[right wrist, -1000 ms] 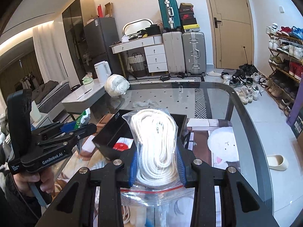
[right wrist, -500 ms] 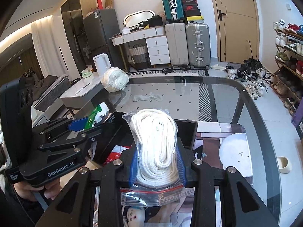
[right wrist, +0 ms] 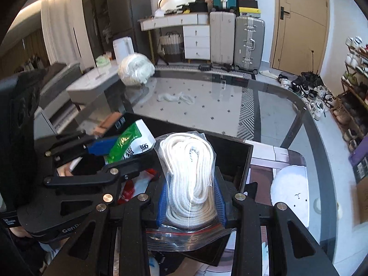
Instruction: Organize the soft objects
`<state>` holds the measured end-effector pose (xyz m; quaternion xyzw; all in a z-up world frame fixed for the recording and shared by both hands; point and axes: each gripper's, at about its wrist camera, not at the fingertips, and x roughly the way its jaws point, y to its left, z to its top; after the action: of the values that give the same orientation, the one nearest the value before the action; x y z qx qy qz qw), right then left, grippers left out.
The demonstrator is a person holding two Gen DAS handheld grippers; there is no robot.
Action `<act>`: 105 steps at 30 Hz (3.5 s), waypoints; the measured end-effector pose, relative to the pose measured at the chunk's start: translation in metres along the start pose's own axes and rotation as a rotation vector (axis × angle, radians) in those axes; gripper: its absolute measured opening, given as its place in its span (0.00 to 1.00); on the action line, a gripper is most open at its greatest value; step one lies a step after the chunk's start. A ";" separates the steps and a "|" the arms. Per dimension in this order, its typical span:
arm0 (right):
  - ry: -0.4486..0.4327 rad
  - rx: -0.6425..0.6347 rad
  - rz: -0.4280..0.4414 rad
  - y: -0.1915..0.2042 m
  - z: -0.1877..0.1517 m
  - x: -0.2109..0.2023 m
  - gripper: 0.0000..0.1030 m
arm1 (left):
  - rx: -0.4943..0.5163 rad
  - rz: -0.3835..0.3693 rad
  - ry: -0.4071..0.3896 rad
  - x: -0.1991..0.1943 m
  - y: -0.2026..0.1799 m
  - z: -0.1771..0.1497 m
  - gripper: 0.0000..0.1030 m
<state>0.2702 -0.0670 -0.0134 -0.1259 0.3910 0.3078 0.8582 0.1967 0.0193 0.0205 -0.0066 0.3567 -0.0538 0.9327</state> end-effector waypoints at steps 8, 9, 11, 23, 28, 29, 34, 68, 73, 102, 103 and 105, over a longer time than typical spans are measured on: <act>0.069 -0.090 -0.006 0.001 0.008 0.012 0.36 | 0.040 0.023 0.018 0.005 -0.003 -0.001 0.36; 0.069 -0.096 -0.006 0.001 0.008 0.011 0.37 | 0.036 0.018 0.018 0.005 -0.002 -0.001 0.37; 0.045 -0.108 -0.025 0.000 0.008 0.005 0.47 | 0.037 0.009 0.023 0.004 -0.002 -0.001 0.44; -0.122 -0.077 -0.036 -0.007 -0.018 -0.068 1.00 | -0.032 0.022 -0.048 -0.049 -0.006 -0.017 1.00; -0.154 -0.034 -0.008 -0.007 -0.041 -0.089 1.00 | -0.069 0.024 -0.061 -0.070 -0.002 -0.032 1.00; -0.159 -0.028 -0.005 -0.007 -0.046 -0.092 1.00 | -0.072 0.031 -0.069 -0.076 -0.001 -0.036 1.00; -0.159 0.008 -0.005 -0.005 -0.069 -0.102 1.00 | -0.089 0.062 -0.097 -0.099 0.001 -0.056 1.00; -0.043 0.034 -0.002 -0.006 -0.136 -0.085 1.00 | -0.149 0.053 -0.092 -0.103 0.002 -0.125 1.00; -0.038 0.038 0.003 -0.004 -0.137 -0.082 1.00 | -0.165 0.038 -0.101 -0.103 0.004 -0.127 1.00; 0.024 -0.022 0.013 0.021 -0.128 -0.046 0.72 | -0.206 -0.010 -0.100 -0.102 0.013 -0.130 1.00; 0.023 -0.027 0.017 0.022 -0.128 -0.046 0.72 | -0.210 -0.011 -0.100 -0.102 0.014 -0.130 1.00; 0.019 -0.034 0.023 0.024 -0.127 -0.045 0.69 | -0.213 -0.013 -0.097 -0.101 0.015 -0.130 1.00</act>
<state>0.1573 -0.1257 -0.0635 -0.1387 0.3951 0.3231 0.8487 0.0365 0.0481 -0.0097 -0.1106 0.3146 -0.0212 0.9425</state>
